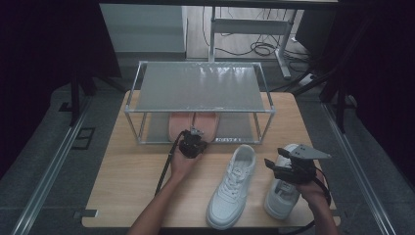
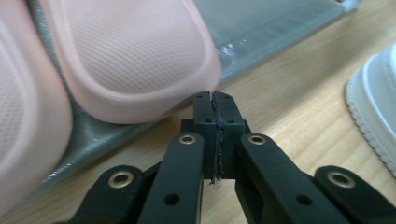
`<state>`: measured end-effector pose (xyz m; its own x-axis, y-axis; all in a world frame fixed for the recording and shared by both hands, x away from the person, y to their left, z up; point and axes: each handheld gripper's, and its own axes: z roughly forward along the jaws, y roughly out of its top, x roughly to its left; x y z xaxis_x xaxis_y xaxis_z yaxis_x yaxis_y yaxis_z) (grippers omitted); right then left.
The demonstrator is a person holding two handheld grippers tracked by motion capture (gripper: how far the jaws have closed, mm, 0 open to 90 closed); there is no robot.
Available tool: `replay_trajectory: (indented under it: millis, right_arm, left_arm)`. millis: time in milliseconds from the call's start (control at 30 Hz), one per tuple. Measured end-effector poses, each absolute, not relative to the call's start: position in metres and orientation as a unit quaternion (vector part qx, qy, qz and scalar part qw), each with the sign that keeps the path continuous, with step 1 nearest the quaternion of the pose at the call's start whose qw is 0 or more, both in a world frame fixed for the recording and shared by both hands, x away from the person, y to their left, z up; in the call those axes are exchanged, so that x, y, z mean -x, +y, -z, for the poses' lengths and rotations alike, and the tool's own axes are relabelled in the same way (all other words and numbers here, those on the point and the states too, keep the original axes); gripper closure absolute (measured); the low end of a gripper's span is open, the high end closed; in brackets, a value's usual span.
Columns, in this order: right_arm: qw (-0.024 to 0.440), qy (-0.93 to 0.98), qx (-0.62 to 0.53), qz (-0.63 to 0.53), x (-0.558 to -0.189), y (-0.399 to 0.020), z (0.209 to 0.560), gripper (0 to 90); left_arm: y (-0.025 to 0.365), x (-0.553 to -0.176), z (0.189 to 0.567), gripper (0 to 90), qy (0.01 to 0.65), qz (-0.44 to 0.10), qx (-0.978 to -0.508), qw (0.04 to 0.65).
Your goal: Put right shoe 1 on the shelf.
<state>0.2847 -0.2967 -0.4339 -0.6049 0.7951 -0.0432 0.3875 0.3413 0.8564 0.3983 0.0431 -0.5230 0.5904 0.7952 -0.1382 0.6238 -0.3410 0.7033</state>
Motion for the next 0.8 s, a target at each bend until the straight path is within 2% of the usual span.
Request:
replay_trajectory:
  millis: [167, 267, 333, 433, 533, 800]
  right_arm:
    - [0.237, 0.783, -0.377, -0.434, -0.284, -0.298, 0.433, 35.4]
    - [0.237, 0.783, -0.377, -0.434, -0.284, -0.297, 0.433, 35.4]
    - [0.237, 0.783, -0.376, -0.434, -0.284, -0.297, 0.433, 35.4]
    - [0.237, 0.784, -0.376, -0.434, -0.284, -0.296, 0.433, 35.4]
    - [0.236, 0.784, -0.376, -0.433, -0.284, -0.295, 0.434, 35.3]
    - [0.234, 0.787, -0.375, -0.431, -0.284, -0.294, 0.435, 35.3]
  left_arm:
    - [0.045, -0.386, 0.517, 89.0, 0.428, -0.117, -0.814, 0.376]
    - [0.05, -0.375, 0.512, 85.7, 0.42, -0.108, -0.814, 0.387]
    - [0.052, -0.37, 0.511, 76.9, 0.41, -0.091, -0.827, 0.374]
    - [0.057, -0.357, 0.509, 63.1, 0.398, -0.097, -0.836, 0.364]
    - [0.065, -0.345, 0.508, 54.4, 0.399, -0.101, -0.836, 0.363]
    - [0.087, -0.323, 0.506, 48.1, 0.402, -0.098, -0.834, 0.364]
